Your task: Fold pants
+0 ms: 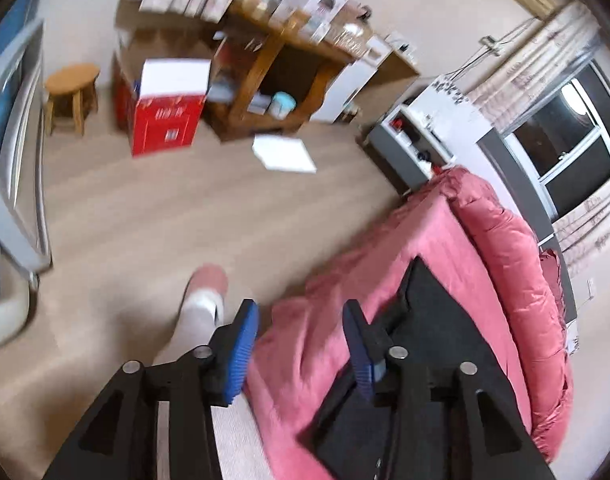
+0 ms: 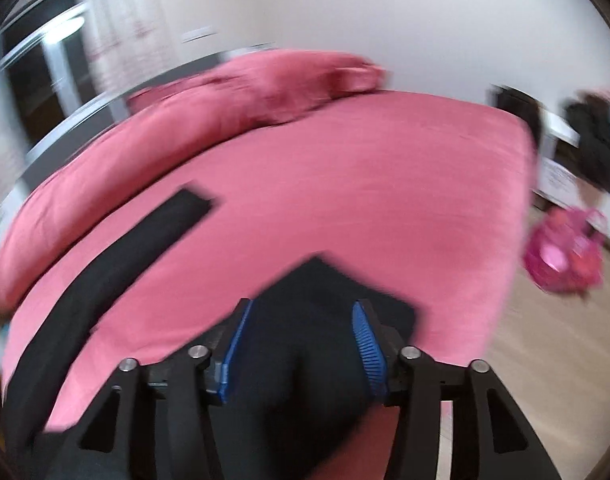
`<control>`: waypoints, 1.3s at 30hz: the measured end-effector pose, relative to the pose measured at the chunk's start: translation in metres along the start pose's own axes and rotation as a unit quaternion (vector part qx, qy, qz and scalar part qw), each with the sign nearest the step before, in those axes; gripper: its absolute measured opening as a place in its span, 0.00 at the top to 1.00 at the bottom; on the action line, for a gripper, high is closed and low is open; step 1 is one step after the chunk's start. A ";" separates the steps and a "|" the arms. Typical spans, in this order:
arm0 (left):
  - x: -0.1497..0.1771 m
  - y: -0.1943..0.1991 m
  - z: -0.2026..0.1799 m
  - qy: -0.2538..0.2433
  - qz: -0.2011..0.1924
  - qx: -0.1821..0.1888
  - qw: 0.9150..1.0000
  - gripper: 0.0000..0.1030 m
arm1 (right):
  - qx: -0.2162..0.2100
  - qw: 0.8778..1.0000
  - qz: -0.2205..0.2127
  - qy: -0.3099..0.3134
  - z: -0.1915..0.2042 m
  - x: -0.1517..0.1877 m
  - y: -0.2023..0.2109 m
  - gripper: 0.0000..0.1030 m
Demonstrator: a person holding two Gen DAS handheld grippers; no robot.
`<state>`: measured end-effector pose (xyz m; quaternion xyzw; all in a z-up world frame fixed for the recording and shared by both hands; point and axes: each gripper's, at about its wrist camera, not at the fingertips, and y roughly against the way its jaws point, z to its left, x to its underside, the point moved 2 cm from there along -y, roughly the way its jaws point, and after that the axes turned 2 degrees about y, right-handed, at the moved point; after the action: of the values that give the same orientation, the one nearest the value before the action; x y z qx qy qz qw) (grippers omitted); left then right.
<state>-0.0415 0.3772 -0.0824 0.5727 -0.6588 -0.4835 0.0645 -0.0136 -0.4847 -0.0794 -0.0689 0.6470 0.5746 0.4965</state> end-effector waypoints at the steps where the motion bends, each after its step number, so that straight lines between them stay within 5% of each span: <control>1: -0.001 -0.003 -0.006 -0.012 -0.003 0.001 1.000 0.53 | -0.021 0.999 0.008 0.023 0.022 0.005 -0.005 0.46; 7: 0.009 -0.042 -0.064 -0.108 0.040 0.021 0.993 0.47 | -0.134 0.980 0.071 0.128 0.138 0.057 -0.030 0.46; 15: 0.035 -0.118 -0.157 -0.227 0.108 0.039 0.967 0.48 | -0.168 0.959 0.091 0.208 0.223 0.100 -0.055 0.46; 20: 0.037 -0.163 -0.202 -0.278 0.113 0.015 0.954 0.48 | -0.162 0.961 0.082 0.209 0.234 0.112 -0.068 0.40; 26: 0.026 -0.232 -0.246 -0.300 0.108 -0.008 0.948 0.48 | -0.172 0.962 0.070 0.202 0.228 0.115 -0.072 0.36; 31: 0.023 -0.285 -0.263 -0.318 0.147 -0.030 0.936 0.49 | -0.182 0.962 0.070 0.193 0.226 0.116 -0.074 0.33; 39: 0.017 -0.329 -0.266 -0.279 0.156 0.004 0.948 0.49 | -0.200 0.960 0.073 0.180 0.222 0.117 -0.077 0.30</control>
<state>0.3507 0.2540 -0.1845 0.3055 -0.7333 -0.6054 -0.0497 0.1039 -0.2734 -0.1813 -0.2216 0.6010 0.7049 0.3046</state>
